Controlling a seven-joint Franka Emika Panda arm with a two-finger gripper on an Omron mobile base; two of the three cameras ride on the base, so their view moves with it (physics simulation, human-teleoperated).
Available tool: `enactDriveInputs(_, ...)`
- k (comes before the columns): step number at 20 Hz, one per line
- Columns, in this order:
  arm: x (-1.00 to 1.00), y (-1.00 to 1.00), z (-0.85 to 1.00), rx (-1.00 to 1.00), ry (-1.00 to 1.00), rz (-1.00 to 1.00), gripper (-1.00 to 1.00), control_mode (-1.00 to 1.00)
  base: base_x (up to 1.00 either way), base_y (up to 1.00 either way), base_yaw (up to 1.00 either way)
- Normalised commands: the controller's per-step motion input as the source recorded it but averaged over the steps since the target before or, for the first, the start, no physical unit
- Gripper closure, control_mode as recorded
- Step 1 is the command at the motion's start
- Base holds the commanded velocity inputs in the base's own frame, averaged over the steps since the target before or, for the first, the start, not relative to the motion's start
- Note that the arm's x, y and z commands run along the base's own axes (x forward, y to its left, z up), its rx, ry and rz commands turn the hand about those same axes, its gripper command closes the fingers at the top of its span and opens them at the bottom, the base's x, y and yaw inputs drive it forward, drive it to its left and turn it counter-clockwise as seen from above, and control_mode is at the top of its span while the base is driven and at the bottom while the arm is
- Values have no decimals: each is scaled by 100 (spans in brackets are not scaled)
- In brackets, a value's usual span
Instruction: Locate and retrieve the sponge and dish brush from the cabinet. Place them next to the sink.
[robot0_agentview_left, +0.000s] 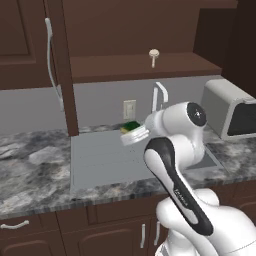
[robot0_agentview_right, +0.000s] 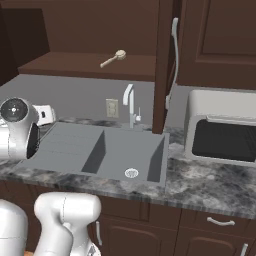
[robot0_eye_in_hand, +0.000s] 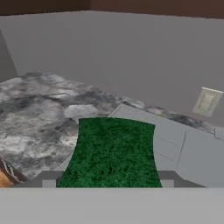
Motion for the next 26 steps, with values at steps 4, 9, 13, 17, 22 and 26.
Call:
enactDriveInputs(4,22,31,-30,-4,10,21,100,-100,0,0,0)
enactDriveInputs(9,20,31,-23,-2,2,19,100,-100,0,0,0)
enactDriveInputs(13,25,23,-25,0,-3,18,100,-100,0,0,0)
enactDriveInputs(17,25,31,-25,0,-2,15,100,-100,0,0,0)
enactDriveInputs(22,26,39,-24,0,-2,12,100,-100,0,0,0)
enactDriveInputs(26,23,41,-28,0,-2,11,100,-100,0,0,0)
